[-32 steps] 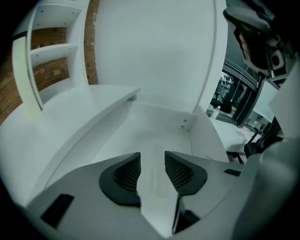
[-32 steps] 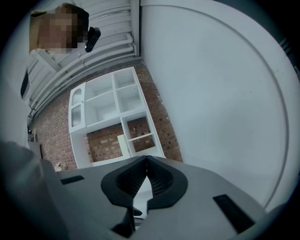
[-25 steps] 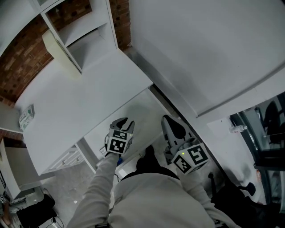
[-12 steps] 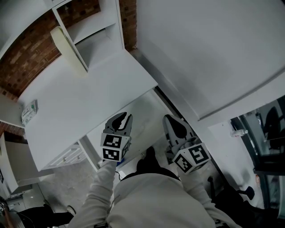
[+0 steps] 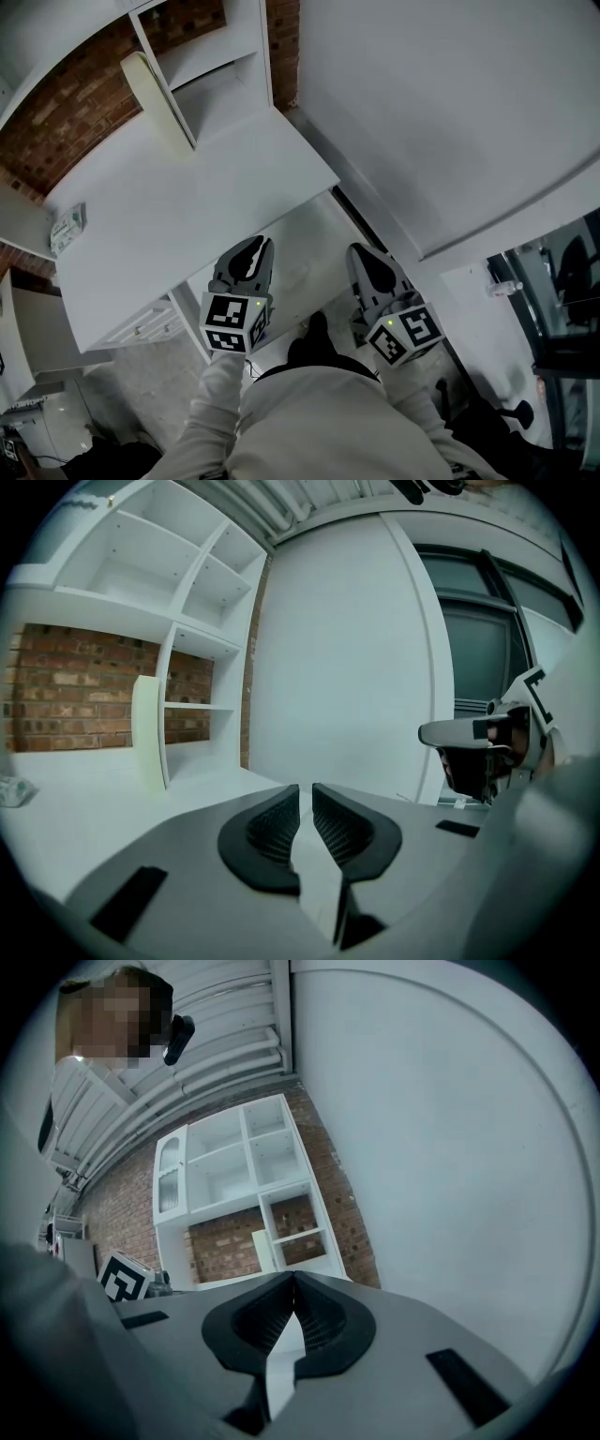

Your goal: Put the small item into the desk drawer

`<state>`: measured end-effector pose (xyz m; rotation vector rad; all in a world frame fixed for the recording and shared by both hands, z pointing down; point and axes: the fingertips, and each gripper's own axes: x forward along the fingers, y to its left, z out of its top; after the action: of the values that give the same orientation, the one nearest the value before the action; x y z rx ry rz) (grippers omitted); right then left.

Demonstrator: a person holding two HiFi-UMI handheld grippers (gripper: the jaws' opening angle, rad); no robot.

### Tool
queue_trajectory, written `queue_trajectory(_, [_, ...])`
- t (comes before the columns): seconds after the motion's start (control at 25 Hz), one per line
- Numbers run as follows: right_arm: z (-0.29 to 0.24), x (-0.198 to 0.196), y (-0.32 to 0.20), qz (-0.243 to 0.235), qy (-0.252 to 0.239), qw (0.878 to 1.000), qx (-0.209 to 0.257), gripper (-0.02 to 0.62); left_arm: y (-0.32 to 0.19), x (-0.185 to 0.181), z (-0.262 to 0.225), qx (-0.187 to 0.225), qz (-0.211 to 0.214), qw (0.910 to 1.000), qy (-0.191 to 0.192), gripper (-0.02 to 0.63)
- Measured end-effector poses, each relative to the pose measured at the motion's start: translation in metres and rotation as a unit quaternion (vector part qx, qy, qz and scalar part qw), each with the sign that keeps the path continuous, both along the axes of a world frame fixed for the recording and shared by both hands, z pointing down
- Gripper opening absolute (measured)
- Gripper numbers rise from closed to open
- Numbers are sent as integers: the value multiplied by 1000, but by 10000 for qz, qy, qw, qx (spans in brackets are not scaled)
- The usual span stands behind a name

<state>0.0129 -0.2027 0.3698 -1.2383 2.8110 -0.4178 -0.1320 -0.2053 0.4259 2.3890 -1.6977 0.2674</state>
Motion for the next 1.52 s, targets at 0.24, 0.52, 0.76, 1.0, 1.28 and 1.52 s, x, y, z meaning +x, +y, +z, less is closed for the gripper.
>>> queue_trajectory(0.24, [-1, -4, 3, -62, 9, 10000, 37, 28, 12, -9, -17, 221, -136, 9996, 108, 41])
queue_trajectory(0.52, [-2, -10, 5, -151, 20, 9999, 58, 28, 25, -20, -27, 354, -325, 9987, 193, 26])
queue_trajectory(0.76, [-4, -13, 7, -200, 27, 9998, 68, 28, 38, -25, -28, 281, -411, 9985, 221, 18])
queue_trajectory(1.0, [-4, -15, 8, -218, 96, 9997, 109, 28, 46, -34, -32, 326, -542, 9976, 273, 18])
queue_trajectory(1.28, [-6, -21, 10, -289, 357, 9984, 320, 26, 47, -40, -33, 360, -605, 9971, 292, 18])
queue_trajectory(1.52, [-3, -25, 10, -336, 389, 9982, 307, 26, 48, -42, -32, 347, -632, 9970, 284, 18])
